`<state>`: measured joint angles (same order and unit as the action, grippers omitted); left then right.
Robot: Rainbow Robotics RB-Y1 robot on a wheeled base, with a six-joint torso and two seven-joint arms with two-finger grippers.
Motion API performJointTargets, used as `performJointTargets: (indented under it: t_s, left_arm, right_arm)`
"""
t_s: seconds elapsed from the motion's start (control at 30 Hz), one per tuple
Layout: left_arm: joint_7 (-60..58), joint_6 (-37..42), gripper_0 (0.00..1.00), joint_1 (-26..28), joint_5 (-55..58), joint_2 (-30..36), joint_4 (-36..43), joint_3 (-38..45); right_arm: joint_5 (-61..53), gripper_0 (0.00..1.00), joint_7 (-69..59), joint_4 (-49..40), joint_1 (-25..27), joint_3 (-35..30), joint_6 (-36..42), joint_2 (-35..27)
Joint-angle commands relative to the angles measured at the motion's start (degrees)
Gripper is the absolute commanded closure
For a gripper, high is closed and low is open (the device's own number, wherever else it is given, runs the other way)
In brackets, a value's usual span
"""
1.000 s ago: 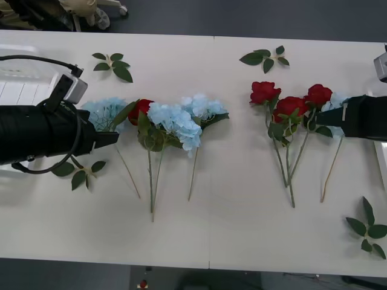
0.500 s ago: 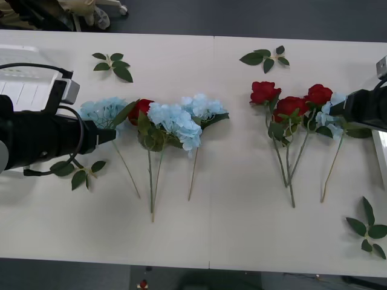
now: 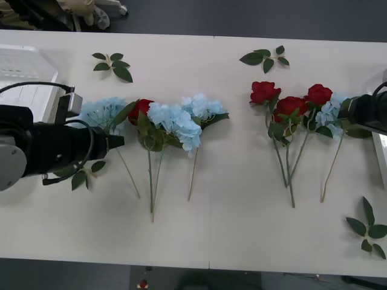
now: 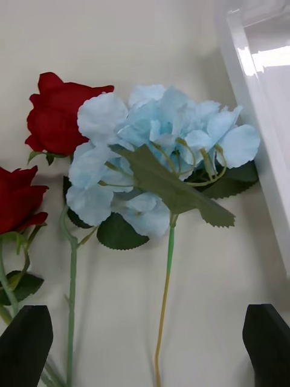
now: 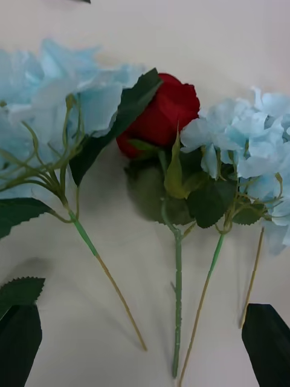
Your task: Put the red flowers into the right box and the blue flowers into the left box
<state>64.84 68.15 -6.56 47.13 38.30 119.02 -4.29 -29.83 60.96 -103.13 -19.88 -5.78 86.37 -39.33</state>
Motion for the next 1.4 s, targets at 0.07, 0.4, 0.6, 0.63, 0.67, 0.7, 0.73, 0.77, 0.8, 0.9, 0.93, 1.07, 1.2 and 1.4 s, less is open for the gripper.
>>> performJointTargets:
  t_s: [0.07,0.4,0.6,0.63,0.67,0.7,0.73,0.77,0.8,0.9,0.93,1.07,1.2,1.4]
  left_arm:
    - [-6.13,-0.47,0.02,0.06,-1.25,0.9,-1.33,-0.37]
    - [-5.87,-0.47,0.02,-2.58,-3.45,0.81,-7.4,-1.95]
    - [-5.87,-0.47,0.03,-5.66,-9.43,0.81,-10.12,-5.91]
    - [-5.87,-0.47,0.03,-6.36,-9.87,0.81,-10.74,-6.79]
    - [-5.87,-0.47,0.02,-7.06,-10.04,0.72,-11.44,-7.49]
    - [-5.87,-0.47,0.03,-7.85,-10.66,0.63,-12.23,-8.19]
    - [-5.69,-0.47,0.02,-8.29,-11.01,0.37,-12.85,-8.55]
    - [-5.6,-0.47,0.03,-8.73,-11.27,0.11,-13.29,-8.9]
    - [-5.43,-0.47,0.02,-9.17,-11.54,-0.25,-13.99,-9.07]
    - [-4.99,-0.47,0.03,-10.75,-11.89,-0.6,-15.84,-10.65]
    - [-4.9,-0.47,0.02,-11.02,-11.98,-0.69,-16.28,-11.09]
    - [-4.37,-0.47,0.02,-12.77,-12.59,-1.74,-18.91,-12.06]
    - [-3.49,-0.47,0.03,-14.8,-13.12,-3.15,-21.81,-12.94]
    - [-2.61,-0.47,0.46,-16.91,-14.53,-5.26,-25.06,-13.12]
  right_arm:
    - [2.06,0.07,-1.72,1.62,-0.6,2.7,-2.87,-2.24]
    - [3.12,0.07,-1.37,8.3,-0.6,5.34,-7.53,-2.24]
    - [4.26,0.07,-1.72,10.06,-0.6,7.36,-9.99,-2.24]
    - [4.35,0.07,-1.72,10.58,-0.6,7.54,-10.34,-2.16]
    - [4.43,0.07,-1.63,10.85,-0.6,7.63,-10.6,-2.16]
    - [4.35,0.07,-1.63,11.29,-0.6,7.8,-10.87,-2.24]
    - [4.35,0.07,-1.55,11.46,-0.69,7.8,-11.04,-2.16]
    - [4.35,0.07,-1.55,11.9,-0.69,7.8,-11.22,-2.24]
    - [4.35,0.07,-1.37,12.43,-0.78,7.98,-11.48,-2.24]
    - [4.79,0.07,-1.37,13.57,-0.78,8.94,-12.45,-2.24]
    - [5.14,0.07,-1.37,13.75,-0.78,9.03,-12.63,-2.24]
    - [6.37,0.07,-1.72,15.07,-0.95,10.17,-14.56,-2.24]
    - [6.46,0.07,-1.72,17.26,-1.39,11.05,-16.76,-2.16]
    - [6.98,0.07,-1.72,22.01,-3.85,13.78,-19.48,-2.16]
